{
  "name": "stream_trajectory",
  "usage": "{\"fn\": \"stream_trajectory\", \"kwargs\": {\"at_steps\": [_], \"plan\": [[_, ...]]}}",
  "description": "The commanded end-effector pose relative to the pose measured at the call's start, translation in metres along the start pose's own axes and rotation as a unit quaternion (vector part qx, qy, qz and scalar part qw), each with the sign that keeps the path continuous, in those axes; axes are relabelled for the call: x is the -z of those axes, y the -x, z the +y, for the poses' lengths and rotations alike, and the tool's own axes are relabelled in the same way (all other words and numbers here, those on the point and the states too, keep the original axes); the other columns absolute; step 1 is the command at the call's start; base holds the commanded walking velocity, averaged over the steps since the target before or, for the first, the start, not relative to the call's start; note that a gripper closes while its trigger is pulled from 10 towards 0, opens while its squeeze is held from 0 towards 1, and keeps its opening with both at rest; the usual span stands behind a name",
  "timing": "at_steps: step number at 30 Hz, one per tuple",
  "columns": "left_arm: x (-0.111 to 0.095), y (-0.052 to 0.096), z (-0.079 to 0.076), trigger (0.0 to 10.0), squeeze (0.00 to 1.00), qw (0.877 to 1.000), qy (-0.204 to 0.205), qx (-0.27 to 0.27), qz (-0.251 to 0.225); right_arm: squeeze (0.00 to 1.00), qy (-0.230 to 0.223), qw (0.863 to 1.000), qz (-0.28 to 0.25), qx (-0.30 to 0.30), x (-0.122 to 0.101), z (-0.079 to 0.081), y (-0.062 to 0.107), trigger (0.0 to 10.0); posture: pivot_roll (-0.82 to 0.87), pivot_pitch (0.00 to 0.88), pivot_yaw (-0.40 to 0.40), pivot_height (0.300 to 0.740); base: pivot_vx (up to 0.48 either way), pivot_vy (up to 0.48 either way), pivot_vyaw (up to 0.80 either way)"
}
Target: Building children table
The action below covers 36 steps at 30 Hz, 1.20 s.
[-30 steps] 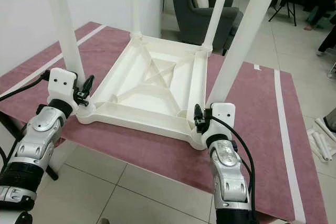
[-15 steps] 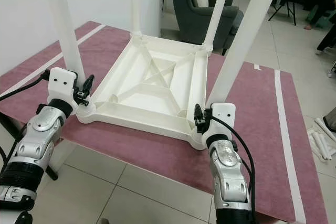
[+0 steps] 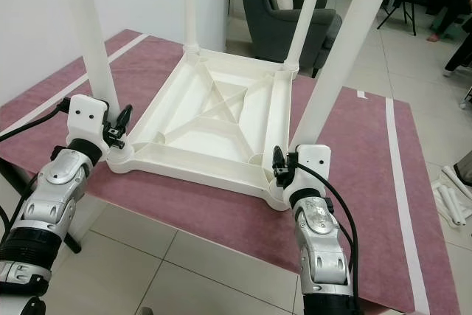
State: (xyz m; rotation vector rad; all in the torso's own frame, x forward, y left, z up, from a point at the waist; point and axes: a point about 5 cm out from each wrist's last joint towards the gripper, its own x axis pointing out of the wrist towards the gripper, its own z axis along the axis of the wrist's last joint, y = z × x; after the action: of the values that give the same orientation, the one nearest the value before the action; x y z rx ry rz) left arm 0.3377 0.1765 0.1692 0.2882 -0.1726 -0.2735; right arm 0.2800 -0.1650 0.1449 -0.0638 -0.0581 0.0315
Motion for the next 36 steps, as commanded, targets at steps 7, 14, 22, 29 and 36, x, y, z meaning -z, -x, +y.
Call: {"fn": "stream_trajectory", "kwargs": {"at_steps": [7,14,22,29,36], "plan": [[0.0134,-0.0003,-0.0278,10.0,0.00,0.995,-0.082,0.051,0.035,0.00,0.012,0.999,-0.005,-0.038,-0.0001,0.0196,-0.0042,10.0,0.10,0.000,-0.020,0.740,0.000,0.000,0.00],[0.0133,-0.0002,-0.0276,10.0,0.00,0.995,-0.082,0.051,0.035,0.00,0.014,0.999,-0.006,-0.037,-0.0004,0.0188,-0.0042,10.0,0.10,0.000,-0.020,0.740,0.000,0.000,0.00],[0.0135,0.0000,-0.0272,10.0,0.00,0.995,-0.083,0.050,0.036,0.00,0.013,0.999,-0.011,-0.035,-0.0014,0.0185,-0.0044,10.0,0.11,0.000,-0.021,0.740,0.000,0.000,0.00],[0.0138,-0.0003,-0.0270,10.0,0.00,0.995,-0.083,0.049,0.036,0.00,0.011,0.999,-0.013,-0.033,-0.0024,0.0181,-0.0054,10.0,0.11,0.000,-0.023,0.740,0.000,0.000,0.00],[0.0137,-0.0003,-0.0268,10.0,0.00,0.995,-0.082,0.049,0.036,0.00,0.011,0.999,-0.015,-0.033,-0.0025,0.0185,-0.0059,10.0,0.11,0.000,-0.023,0.740,0.000,0.000,0.00]]}}
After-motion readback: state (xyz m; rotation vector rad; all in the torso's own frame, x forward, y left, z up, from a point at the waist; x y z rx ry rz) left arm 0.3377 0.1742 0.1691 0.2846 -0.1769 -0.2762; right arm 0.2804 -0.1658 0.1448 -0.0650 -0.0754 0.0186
